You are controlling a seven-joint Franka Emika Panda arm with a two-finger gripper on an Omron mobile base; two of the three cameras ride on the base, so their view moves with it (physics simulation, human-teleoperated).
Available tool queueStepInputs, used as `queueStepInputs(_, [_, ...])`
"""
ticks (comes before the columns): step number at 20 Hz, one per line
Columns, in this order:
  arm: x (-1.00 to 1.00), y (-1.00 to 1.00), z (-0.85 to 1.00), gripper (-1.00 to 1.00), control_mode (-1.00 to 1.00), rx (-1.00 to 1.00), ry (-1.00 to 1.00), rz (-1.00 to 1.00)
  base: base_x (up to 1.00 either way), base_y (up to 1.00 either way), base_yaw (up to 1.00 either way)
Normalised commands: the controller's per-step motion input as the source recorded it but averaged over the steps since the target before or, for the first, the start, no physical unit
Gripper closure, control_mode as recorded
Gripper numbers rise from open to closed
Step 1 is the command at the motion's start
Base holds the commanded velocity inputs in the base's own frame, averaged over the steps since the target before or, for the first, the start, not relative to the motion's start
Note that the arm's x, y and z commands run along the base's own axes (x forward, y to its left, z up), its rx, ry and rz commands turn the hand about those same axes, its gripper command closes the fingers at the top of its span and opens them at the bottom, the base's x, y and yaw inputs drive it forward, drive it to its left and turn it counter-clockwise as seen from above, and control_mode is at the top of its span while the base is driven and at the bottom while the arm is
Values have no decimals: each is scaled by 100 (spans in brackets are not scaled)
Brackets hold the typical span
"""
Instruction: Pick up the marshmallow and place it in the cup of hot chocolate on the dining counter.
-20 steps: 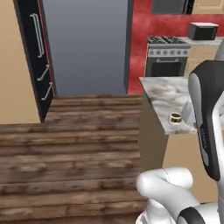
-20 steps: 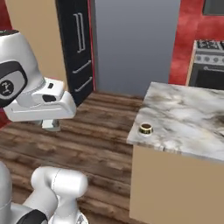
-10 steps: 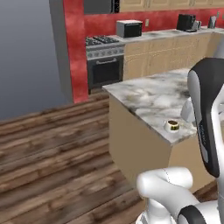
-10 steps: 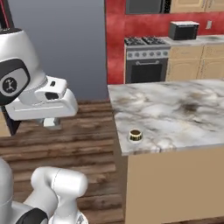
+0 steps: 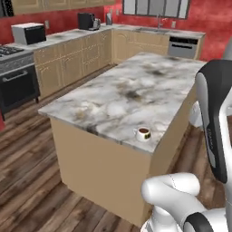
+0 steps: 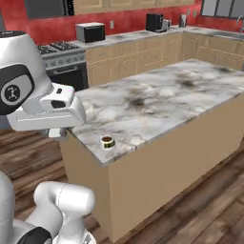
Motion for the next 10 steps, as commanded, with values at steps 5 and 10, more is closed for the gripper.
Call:
queueStepInputs(5, [0,0,0,100,100,0,0,0,-3,91,-67])
queueStepInputs(10, [0,0,0,100,100,0,0,0,-25,100,-44])
